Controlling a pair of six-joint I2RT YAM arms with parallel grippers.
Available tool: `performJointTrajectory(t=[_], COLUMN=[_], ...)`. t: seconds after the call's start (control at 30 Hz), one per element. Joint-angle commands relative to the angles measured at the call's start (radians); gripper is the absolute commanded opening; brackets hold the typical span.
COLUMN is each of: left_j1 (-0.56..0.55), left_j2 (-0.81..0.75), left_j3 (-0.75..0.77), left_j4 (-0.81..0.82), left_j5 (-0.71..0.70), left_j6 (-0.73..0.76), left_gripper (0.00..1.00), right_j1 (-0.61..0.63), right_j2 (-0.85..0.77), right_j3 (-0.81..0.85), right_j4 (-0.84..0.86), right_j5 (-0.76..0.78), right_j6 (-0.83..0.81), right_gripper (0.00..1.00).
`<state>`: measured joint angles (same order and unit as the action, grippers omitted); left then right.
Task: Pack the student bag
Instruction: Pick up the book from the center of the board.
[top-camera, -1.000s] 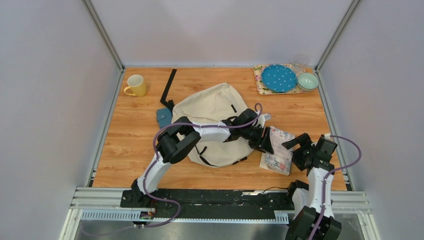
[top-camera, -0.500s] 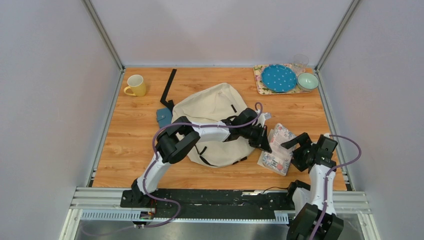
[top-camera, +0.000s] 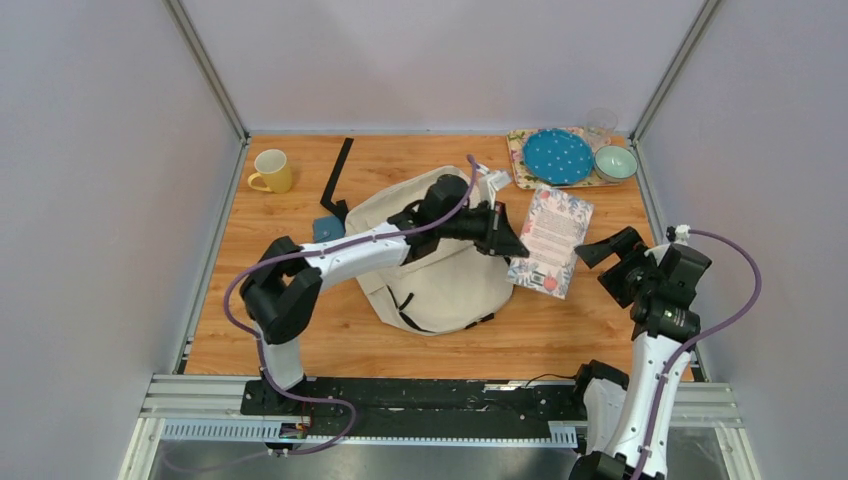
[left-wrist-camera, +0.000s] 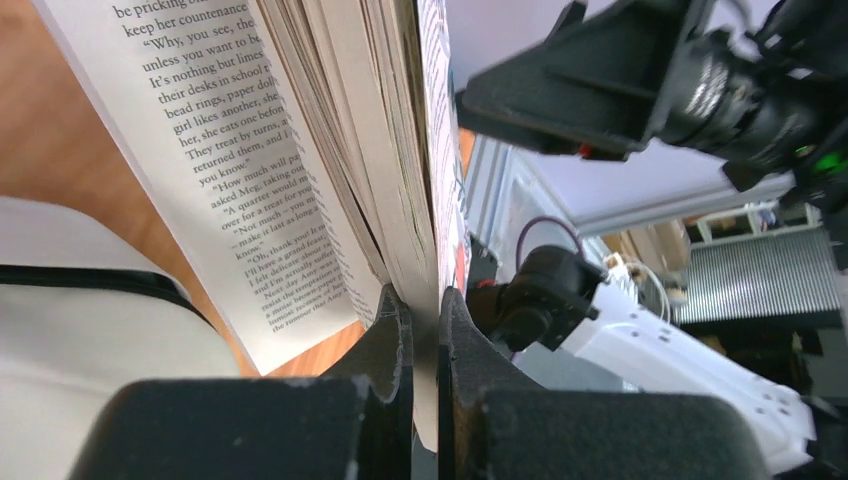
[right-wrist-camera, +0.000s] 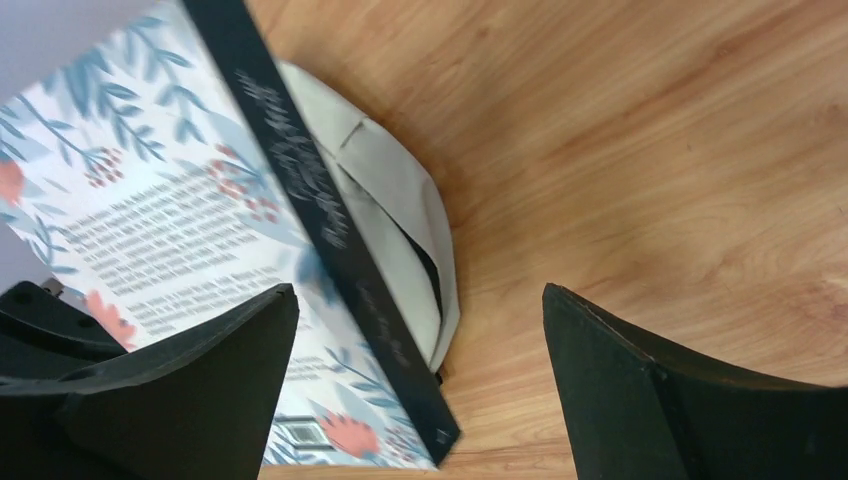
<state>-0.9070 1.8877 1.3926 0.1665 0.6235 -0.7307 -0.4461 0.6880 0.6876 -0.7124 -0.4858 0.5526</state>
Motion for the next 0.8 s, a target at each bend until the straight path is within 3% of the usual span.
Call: performJointTrajectory(t=[0.0,0.23,0.37,0.77], left_j1=[0.051,0.071,0.077,0.091], left_j2=[-0.177,-0.251,-0.262,-0.253], left_j3=[-0.094,-0.179,-0.205,-0.299], left_j4=[0.275,0.395,0.467,0.839], left_j5=[0.051,0.099,0.148,0.303], left_j6=[-0.044,-0.082,-0.101,-0.297], left_gripper=[0.00,0.00,0.00,0.00], right_j1=[0.004,0.015,0.053,0.151], right_j2=[-0.054,-0.053,-0.035,0.044], right_j3=[0.078,0.072,0.033,0.013], right_j4=[-0.016,0.238,0.355,0.427], right_j5=[-0.088,-0.506,-0.525,-0.519], right_j6=[-0.010,0.130,0.158,0.133], right_gripper=[0.96,0.96,0.92,0.93])
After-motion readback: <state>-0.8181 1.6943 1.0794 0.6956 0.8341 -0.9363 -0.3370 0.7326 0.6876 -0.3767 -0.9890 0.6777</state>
